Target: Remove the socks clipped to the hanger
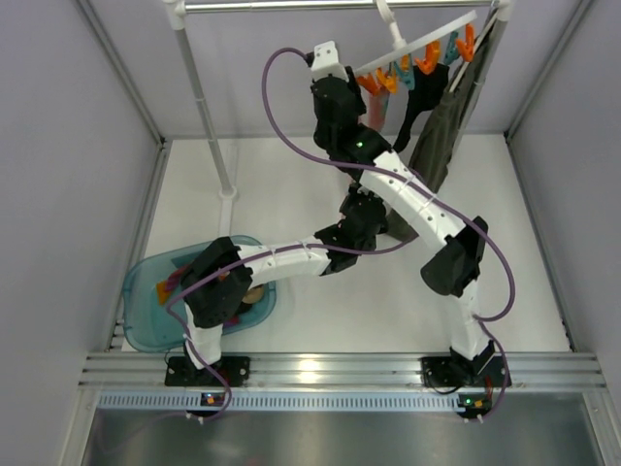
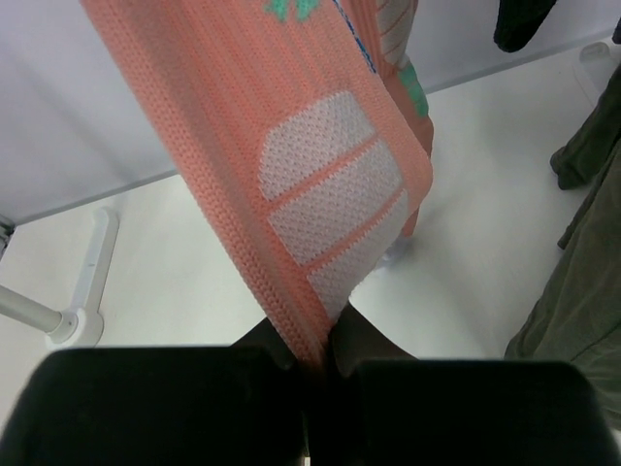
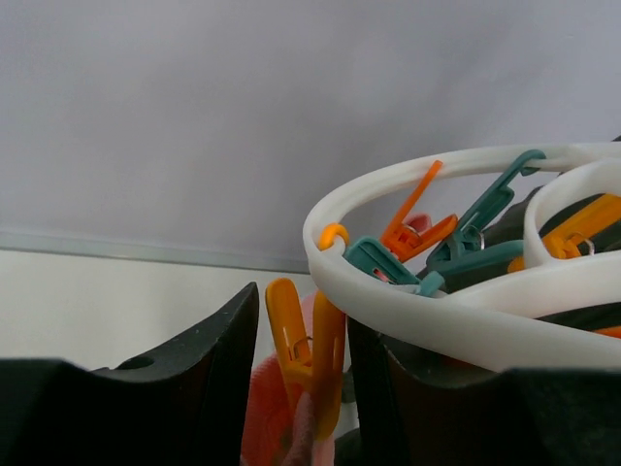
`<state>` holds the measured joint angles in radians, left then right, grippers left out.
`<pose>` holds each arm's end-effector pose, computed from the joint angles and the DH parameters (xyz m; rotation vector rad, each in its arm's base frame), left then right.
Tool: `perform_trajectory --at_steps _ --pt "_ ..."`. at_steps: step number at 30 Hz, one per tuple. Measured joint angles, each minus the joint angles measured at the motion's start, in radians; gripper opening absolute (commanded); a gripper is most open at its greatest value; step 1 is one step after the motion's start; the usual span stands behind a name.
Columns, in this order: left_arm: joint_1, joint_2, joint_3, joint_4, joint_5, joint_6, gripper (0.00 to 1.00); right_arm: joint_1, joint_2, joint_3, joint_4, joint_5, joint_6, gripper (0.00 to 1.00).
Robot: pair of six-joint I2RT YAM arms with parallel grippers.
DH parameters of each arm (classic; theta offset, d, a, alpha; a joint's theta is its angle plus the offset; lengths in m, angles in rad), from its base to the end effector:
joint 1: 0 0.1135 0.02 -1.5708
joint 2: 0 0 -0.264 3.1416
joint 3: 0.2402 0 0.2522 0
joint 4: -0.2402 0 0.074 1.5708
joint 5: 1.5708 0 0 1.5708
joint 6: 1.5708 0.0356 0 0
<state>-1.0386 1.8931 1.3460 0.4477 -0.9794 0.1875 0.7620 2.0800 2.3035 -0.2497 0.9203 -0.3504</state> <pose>0.2474 -0.3619 0.2784 0.2651 1.6069 0.1639 0.3594 0.3038 0.4543 -0.1701 1.5928 -0.4127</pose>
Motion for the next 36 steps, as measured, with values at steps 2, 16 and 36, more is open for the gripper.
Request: perform_trajectory --at_steps 2,16,36 --pt "0.0 0.0 0.0 0.0 0.004 -0.003 0.0 0.0 0.012 0.0 0.022 0.019 -0.022 0.2" --pt "0.014 0.006 -0.086 -0.009 0.028 -0.061 0.0 -0.015 -0.025 -0.067 0.075 -0.131 0.064 0.1" --pt "0.169 -0.908 -0.329 -0.974 0.004 -0.74 0.0 -0.183 -0.401 -0.465 -0.073 -1.3 0.327 1.0"
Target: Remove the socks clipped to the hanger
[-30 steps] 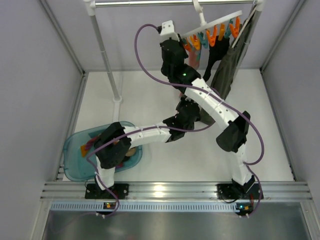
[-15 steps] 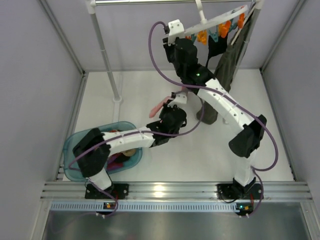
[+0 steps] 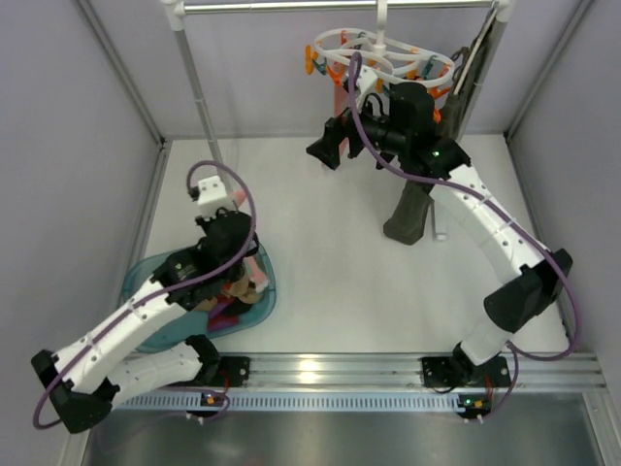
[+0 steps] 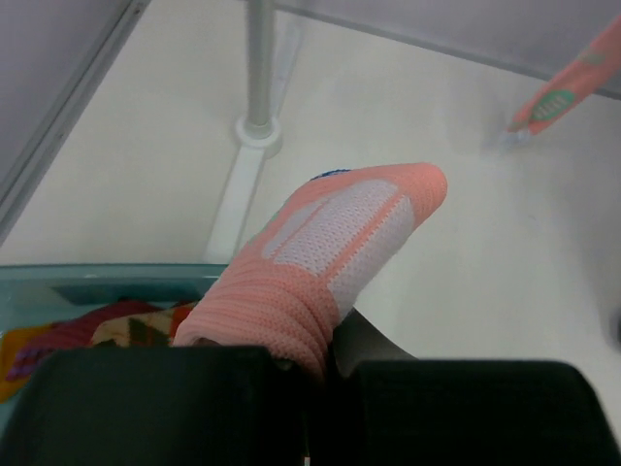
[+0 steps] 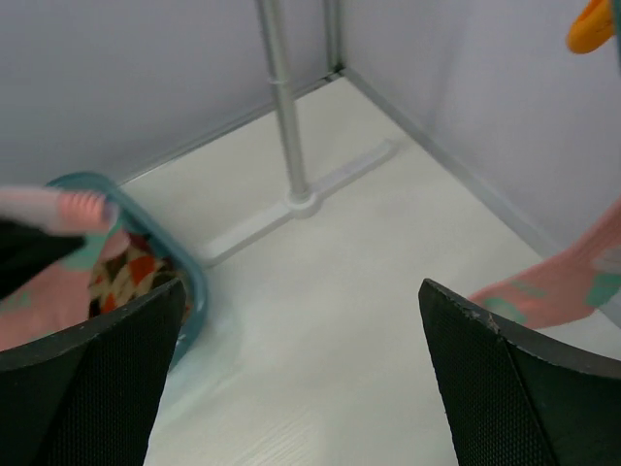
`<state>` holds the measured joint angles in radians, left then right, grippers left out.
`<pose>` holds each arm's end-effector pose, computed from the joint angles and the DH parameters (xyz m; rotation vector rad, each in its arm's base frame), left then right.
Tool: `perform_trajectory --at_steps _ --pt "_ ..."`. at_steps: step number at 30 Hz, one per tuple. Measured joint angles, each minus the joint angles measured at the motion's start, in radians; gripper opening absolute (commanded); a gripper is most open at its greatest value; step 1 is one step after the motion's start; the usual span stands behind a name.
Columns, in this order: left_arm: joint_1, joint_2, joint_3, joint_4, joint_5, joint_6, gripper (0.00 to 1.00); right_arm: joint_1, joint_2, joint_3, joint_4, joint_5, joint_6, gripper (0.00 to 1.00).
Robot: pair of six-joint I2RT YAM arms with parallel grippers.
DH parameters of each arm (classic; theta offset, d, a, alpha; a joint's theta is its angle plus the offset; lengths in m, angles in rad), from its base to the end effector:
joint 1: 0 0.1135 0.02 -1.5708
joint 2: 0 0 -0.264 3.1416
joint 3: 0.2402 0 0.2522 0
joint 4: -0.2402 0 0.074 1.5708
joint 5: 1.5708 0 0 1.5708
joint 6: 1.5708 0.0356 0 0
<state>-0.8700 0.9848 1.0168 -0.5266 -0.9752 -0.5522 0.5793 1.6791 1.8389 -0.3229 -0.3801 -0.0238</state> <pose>0.1512 -0.1336 0.3567 -0.2707 1.8204 0.0215 0.3162 0.2226 0.4568 -0.7953 1.5916 0.7336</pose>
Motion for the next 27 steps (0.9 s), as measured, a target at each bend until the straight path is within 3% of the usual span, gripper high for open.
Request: perform_trajectory --at_steps 3,8,10,11,13,14,21,27 --pt "0.113 -0.111 -0.027 -0.116 0.037 -0.066 0.02 0.0 -0.085 -0.076 -0.01 -0.137 0.019 0.99" --pt "0.262 -0.167 -0.127 -0.217 0.097 -0.154 0.27 0.0 -0.269 -0.253 0.009 -0.262 0.056 0.99" --pt "0.302 -0.14 -0.169 -0.252 0.125 -0.185 0.48 0.0 -0.355 -0.341 0.028 -0.28 0.071 0.99" --pt "0.311 -0.115 -0.18 -0.269 0.142 -0.2 0.76 0.0 -0.396 -0.38 0.029 -0.28 0.074 1.0" --pt "0.315 -0.064 -0.187 -0.28 0.186 -0.232 0.95 0.0 -0.464 -0.436 0.035 -0.27 0.081 0.99" --pt "0.315 -0.049 -0.188 -0.285 0.209 -0.244 0.98 0.0 -0.496 -0.46 0.035 -0.255 0.084 0.99" --pt "0.301 -0.03 -0.097 -0.298 0.274 -0.273 0.98 -0.008 -0.703 -0.609 0.032 -0.121 0.108 0.99" --pt "0.291 0.09 -0.002 -0.239 0.264 -0.233 0.98 -0.04 -0.6 -0.523 0.038 -0.095 0.096 0.99"
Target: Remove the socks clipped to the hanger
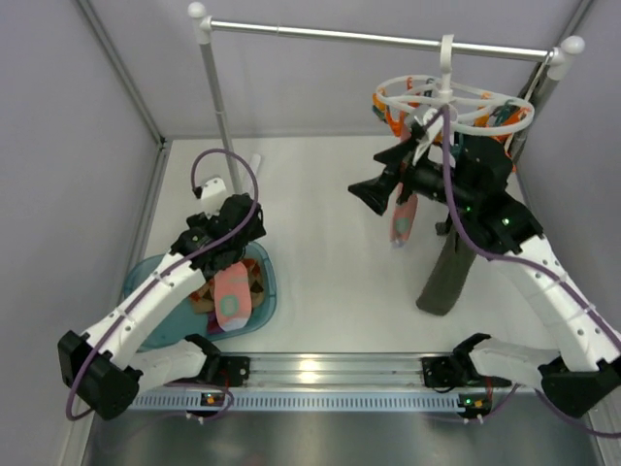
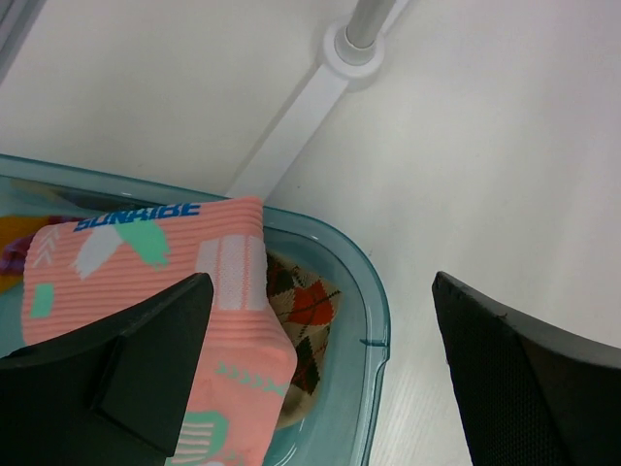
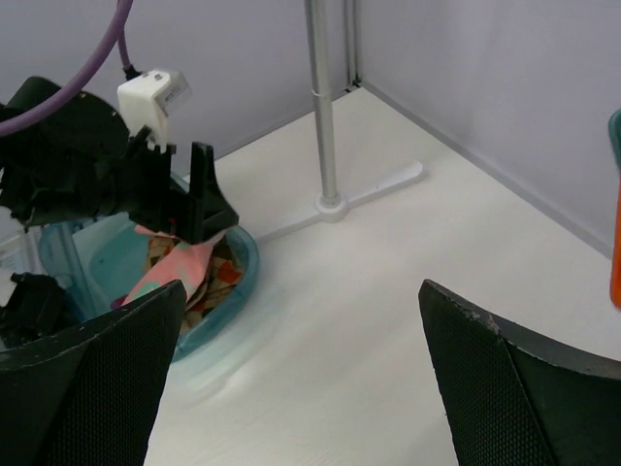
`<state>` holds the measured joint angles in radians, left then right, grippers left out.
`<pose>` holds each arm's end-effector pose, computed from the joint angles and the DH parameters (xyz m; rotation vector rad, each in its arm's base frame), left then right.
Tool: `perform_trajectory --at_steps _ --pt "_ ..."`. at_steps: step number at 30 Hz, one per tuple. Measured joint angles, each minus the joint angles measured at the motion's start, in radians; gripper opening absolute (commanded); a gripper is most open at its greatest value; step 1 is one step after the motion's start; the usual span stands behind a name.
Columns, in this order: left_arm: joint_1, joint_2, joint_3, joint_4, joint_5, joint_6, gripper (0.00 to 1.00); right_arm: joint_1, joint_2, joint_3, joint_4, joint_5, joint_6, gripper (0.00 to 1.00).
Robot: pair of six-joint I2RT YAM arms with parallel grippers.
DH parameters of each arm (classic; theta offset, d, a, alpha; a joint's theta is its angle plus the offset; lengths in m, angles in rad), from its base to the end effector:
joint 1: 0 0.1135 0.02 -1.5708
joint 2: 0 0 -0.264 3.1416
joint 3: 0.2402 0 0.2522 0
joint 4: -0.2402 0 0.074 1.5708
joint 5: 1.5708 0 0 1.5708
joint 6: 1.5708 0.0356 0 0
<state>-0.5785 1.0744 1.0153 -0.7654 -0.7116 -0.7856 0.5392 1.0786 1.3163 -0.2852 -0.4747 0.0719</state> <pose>0.1893 -0.0958 0.3169 -0.5307 2.0956 0.0892 0.1845 0.1294 0.4571 -0.7470 1.5064 0.8480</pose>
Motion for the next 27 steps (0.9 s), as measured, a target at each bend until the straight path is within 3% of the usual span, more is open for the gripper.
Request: perform_trajectory --at_steps 6,11,14,19,27 --pt "-0.003 0.017 -0.023 0.139 0.174 0.104 0.98 -0.027 0.245 0.182 -0.043 -0.092 -0.071 0.99" --pt "-0.007 -0.079 -0.11 0.483 0.514 0.258 0.98 -0.027 0.303 0.244 -0.138 -0.292 -0.14 0.99" --pt "-0.008 -0.061 -0.15 0.735 0.708 0.325 0.98 -0.027 0.293 0.244 -0.172 -0.416 -0.161 0.99" --pt "-0.012 0.151 -0.15 1.089 0.918 0.397 0.98 -0.027 0.27 0.244 -0.2 -0.577 -0.175 0.99" --pt "-0.023 0.532 0.004 1.314 1.077 0.468 0.98 -0.026 0.196 0.222 -0.112 -0.691 -0.042 0.99"
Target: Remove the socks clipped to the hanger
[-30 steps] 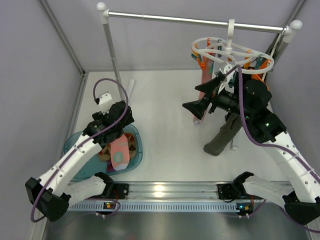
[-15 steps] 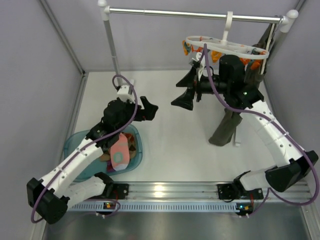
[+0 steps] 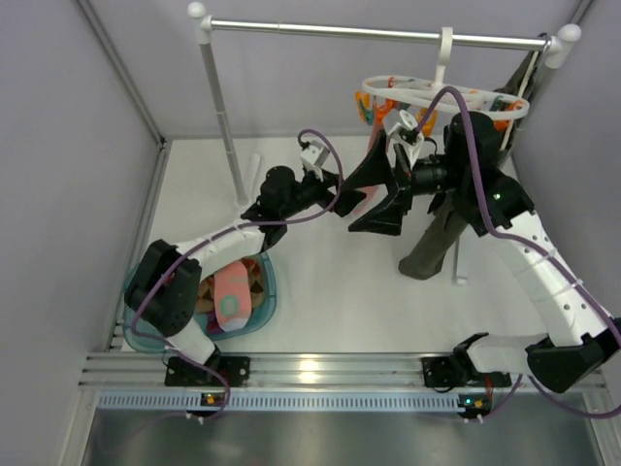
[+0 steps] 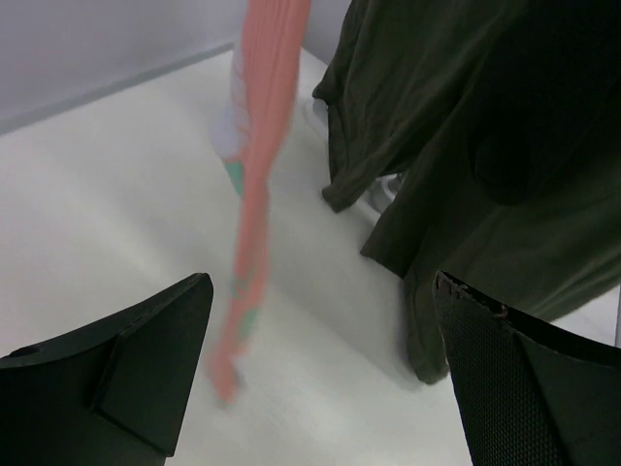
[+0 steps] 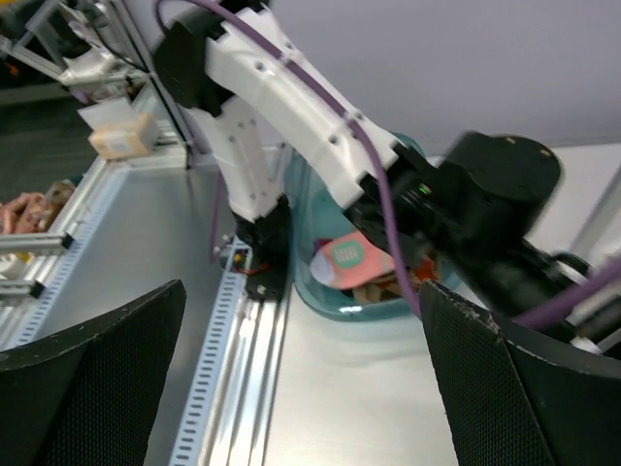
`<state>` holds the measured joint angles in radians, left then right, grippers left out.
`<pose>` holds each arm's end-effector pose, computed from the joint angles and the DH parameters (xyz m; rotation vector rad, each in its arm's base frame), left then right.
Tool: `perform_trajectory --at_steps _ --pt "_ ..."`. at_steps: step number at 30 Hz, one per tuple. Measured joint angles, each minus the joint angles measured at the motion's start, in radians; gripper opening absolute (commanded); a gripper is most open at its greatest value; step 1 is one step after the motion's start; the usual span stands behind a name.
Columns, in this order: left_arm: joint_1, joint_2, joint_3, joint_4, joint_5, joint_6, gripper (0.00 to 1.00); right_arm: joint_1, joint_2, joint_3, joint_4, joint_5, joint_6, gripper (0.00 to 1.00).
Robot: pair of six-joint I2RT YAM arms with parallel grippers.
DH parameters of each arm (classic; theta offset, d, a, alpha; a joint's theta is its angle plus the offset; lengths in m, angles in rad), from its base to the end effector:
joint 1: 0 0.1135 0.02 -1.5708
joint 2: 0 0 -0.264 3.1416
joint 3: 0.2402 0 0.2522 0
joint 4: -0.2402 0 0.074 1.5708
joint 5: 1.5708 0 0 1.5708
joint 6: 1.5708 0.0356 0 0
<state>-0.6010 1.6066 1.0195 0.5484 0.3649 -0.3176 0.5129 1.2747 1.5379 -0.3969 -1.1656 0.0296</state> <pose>0.3011 -0.2219 0.2874 0.5310 1.6165 -0.9915 0.2028 0.1517 0.4759 -1.2595 1.3131 1.3705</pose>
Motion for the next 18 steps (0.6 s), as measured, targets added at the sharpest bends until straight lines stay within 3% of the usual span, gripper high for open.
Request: perform_trajectory --at_steps 5,13,18 --pt "-0.041 0.133 0.164 0.063 0.003 0.072 0.98 0.007 -0.05 -0.091 0.178 -0.072 0.203 0.99" --pt "-0.055 0.398 0.464 0.126 -0.012 0.129 0.98 0.046 -0.048 -0.093 0.236 -0.097 0.304 0.99" --pt "-0.051 0.554 0.605 0.126 0.013 0.12 0.95 0.057 -0.053 -0.075 0.174 0.09 0.254 1.0"
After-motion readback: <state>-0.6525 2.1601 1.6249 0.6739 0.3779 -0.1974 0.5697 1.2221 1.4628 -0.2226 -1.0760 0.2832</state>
